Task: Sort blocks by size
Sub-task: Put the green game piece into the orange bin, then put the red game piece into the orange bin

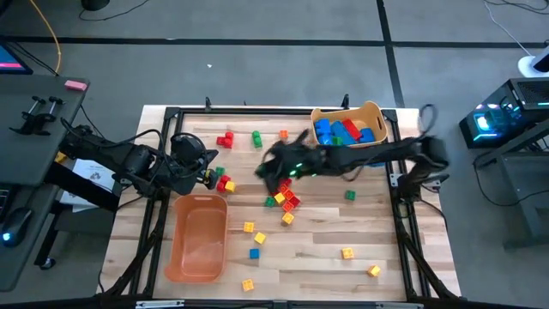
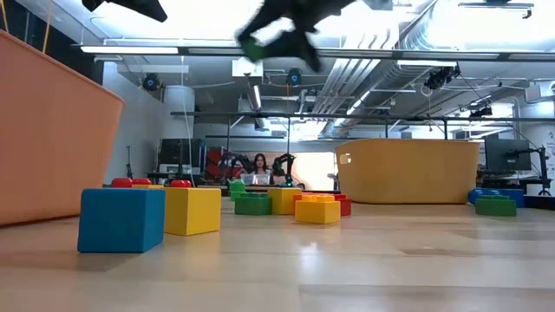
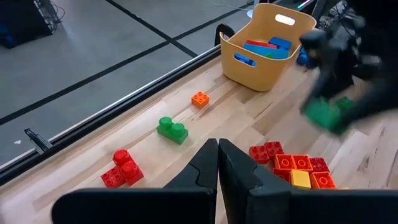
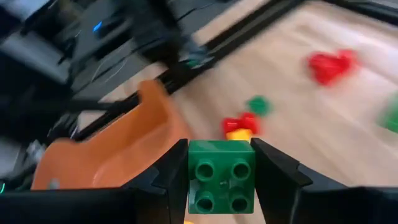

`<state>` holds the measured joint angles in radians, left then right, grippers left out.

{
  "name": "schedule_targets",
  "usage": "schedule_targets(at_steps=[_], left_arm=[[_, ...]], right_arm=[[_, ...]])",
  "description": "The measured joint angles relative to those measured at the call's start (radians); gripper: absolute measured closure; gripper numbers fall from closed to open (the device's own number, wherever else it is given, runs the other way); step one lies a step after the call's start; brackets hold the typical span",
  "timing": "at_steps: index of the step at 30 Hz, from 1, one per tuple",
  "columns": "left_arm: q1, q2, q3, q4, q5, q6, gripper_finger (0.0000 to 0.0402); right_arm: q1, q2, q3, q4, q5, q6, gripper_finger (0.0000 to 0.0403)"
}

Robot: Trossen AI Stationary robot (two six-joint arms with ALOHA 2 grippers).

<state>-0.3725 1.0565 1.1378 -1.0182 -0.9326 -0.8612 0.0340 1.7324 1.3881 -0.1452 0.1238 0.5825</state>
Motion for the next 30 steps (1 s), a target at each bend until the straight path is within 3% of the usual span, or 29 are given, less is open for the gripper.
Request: schedule_targets(at_steps=[6,13,18,26,30], left_arm=[[0.0,0.0,0.0,0.001,-0.007,0.0,0.0401],[0.0,0.0,0.0,0.001,-0.011,0.0,0.0401],[0.0,0.0,0.0,0.0,-0.011,0.001,0.0401],[0.0,-0.011,0.0,0.001,-0.014,0.017,0.0401],[0.002,-0.025,0.0,0.001,-0.028,0.028,0.0401]], right_arm=[[0.057,0.247,0.272,-0.003,-0.13,-0.136,0.0265],[0.086,0.484,0.57,-0.001,-0.266,-0.18,0.0264],[0.097,0.618,0.731,-0.004,-0.317,-0.173,0.0224],[0.119,0.695,0.882,-0.151,-0.32,-0.259,0.0161],[0.105,0.693,0.963,-0.399,-0.346,-0.343,0.0149]])
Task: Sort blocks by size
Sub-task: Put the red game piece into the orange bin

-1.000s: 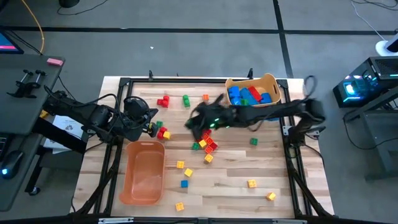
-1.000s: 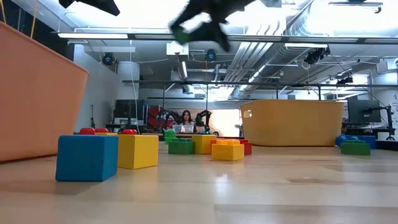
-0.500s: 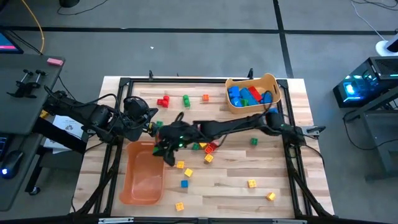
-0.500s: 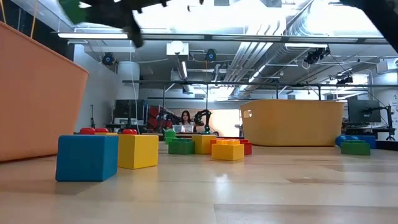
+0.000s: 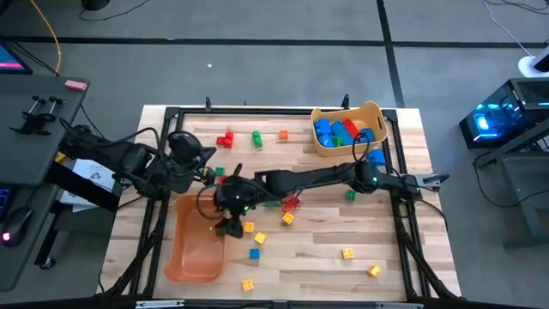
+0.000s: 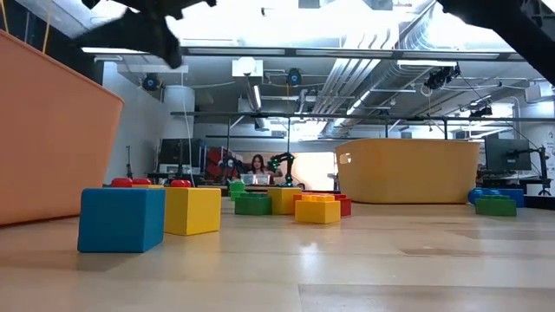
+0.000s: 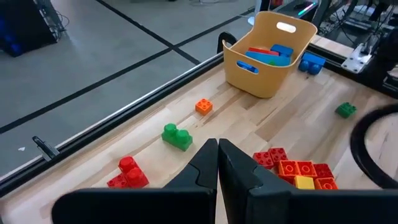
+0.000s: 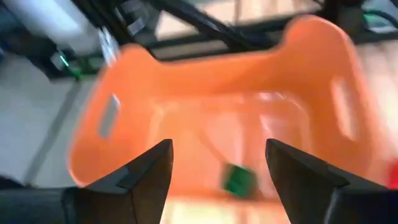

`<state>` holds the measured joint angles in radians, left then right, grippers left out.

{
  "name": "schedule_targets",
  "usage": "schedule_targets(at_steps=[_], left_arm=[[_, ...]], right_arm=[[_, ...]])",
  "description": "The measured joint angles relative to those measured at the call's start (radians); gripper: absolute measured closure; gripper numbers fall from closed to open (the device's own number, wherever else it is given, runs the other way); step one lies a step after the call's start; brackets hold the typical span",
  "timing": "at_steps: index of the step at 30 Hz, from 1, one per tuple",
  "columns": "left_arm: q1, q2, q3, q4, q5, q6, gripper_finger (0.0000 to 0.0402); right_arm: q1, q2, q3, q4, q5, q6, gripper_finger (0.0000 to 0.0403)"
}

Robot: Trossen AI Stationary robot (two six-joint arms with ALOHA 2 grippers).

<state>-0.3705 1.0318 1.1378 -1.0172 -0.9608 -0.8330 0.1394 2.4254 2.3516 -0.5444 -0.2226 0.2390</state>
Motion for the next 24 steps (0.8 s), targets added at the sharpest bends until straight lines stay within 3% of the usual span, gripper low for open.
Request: schedule_targets(at_steps=[9,13,16,20,24], left_arm=[[0.066,-0.025,0.0,0.001,-0.024,0.043,0.0401],[0.118,-0.025,0.0,0.003,-0.024,0.05,0.0401],[0.185,-0.02,0.0,0.045,-0.009,0.087,0.0398],[0.368,0.011,0.0,0.187,0.184,0.232,0.0363],[0.588,0.107,0.001,0.326,0.42,0.372,0.0295]], right_arm=[[-0.091,-0.185,-0.198,-0.356,0.055,-0.222,0.0148],[-0.157,-0.346,-0.447,-0.363,0.127,-0.237,0.0147],[-0.21,-0.506,-0.675,-0.291,0.169,-0.145,0.0147],[-0.233,-0.751,-0.968,-0.122,0.207,0.059,0.0147],[-0.198,-0.972,-1.196,0.017,0.278,0.269,0.0147]])
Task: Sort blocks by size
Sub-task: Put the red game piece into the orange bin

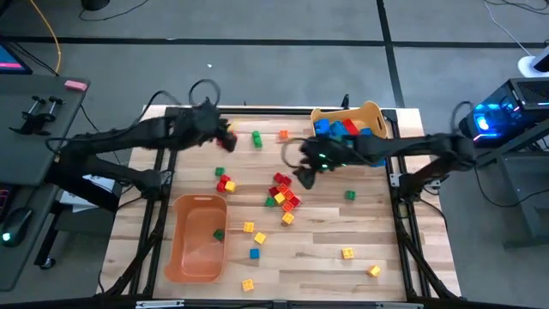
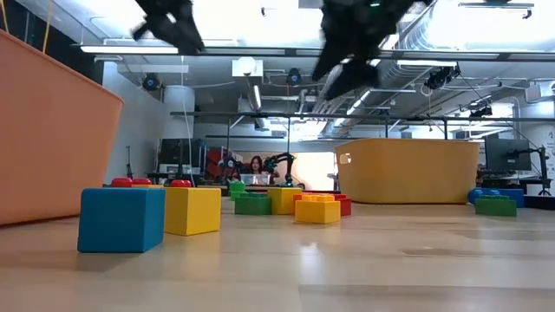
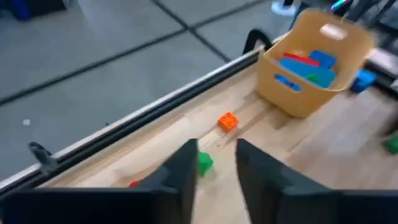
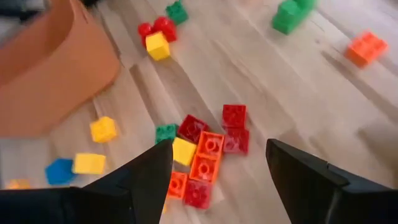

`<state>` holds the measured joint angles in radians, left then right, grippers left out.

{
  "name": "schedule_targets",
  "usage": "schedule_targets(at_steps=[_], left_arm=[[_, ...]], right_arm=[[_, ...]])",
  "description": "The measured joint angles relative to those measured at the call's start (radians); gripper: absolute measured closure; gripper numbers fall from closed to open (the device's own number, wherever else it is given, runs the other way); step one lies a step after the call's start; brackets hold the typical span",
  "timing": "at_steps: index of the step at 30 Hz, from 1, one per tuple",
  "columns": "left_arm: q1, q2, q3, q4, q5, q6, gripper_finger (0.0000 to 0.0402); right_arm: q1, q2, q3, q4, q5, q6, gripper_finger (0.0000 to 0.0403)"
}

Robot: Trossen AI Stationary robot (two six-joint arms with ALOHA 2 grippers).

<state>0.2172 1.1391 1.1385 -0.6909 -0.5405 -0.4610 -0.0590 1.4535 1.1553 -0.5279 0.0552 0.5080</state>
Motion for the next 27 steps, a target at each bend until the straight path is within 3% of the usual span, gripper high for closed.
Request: schedule_targets(at_steps=[5,11,16,27], left_arm=[[0.202,0.172,0.0,0.029,0.14,0.005,0.0198],[0.313,0.343,0.0,0.013,0.222,-0.077,0.0115],[0.375,0.458,0.0,-0.005,0.288,-0.204,0.0101],[0.401,0.624,0.0,-0.007,0.328,-0.272,0.0103]], right_arm=[[0.084,-0.202,-0.175,0.049,0.109,0.206,0.0147],[0.167,-0.313,-0.276,0.05,0.207,0.368,0.0147],[0.193,-0.315,-0.288,0.062,0.217,0.409,0.0147],[0.206,-0.315,-0.288,0.083,0.231,0.419,0.0147]])
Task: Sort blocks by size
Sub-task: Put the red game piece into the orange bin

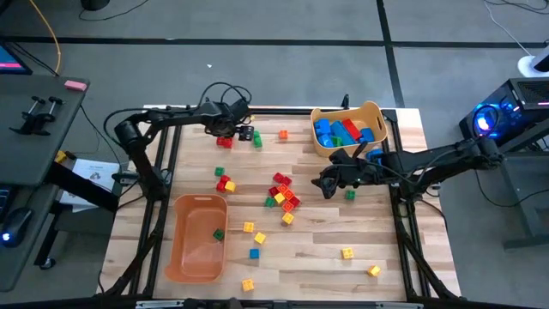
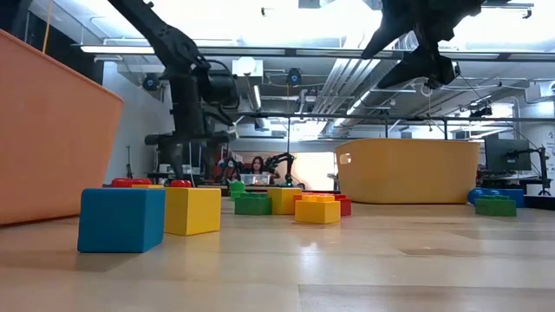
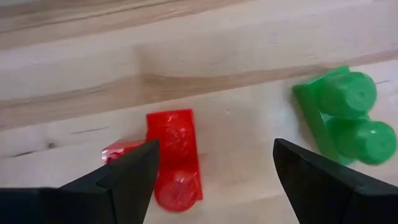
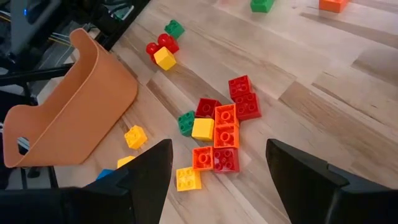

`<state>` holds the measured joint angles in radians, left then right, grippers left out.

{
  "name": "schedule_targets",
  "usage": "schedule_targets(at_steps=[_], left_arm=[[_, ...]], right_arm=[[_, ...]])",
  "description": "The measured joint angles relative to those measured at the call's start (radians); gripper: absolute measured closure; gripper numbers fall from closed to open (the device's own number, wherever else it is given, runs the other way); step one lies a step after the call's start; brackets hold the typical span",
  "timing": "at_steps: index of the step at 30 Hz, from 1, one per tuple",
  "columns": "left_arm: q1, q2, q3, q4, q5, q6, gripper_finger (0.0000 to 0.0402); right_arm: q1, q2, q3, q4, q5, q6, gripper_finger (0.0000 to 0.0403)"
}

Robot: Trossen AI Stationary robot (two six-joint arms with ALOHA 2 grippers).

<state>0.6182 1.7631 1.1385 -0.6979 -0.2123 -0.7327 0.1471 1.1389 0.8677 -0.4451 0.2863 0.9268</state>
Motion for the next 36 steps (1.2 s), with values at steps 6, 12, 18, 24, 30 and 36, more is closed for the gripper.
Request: schedule_targets(at_steps=[6,12,18,24,30,36], left_arm=[[0.018,0.028,0.004,0.013,-0.024,-0.046,0.0103],[0.039,0.025,0.003,0.016,-0.026,-0.078,0.0103],[0.037,-0.02,-0.003,0.018,-0.072,-0.077,0.0103],[0.057,-0.027,-0.002,0.006,-0.093,-0.109,0.0103],[0.057,-0.023,-0.002,0.011,-0.118,-0.19,0.0103],[0.057,0.01,-0.001,0.007,-0.119,-0.209,0.0103]], right_arm=[[0.0,0.0,0.0,0.0,-0.001,0.0,0.0147],[0.0,0.0,0.0,0.0,-0.005,0.0,0.0147],[0.0,0.0,0.0,0.0,-0.005,-0.008,0.0147],[0.0,0.001,0.0,0.0,-0.005,-0.009,0.0147],[0.0,0.001,0.0,0.0,-0.005,-0.01,0.0147],[0.001,0.001,0.0,-0.001,-0.005,-0.01,0.0147]])
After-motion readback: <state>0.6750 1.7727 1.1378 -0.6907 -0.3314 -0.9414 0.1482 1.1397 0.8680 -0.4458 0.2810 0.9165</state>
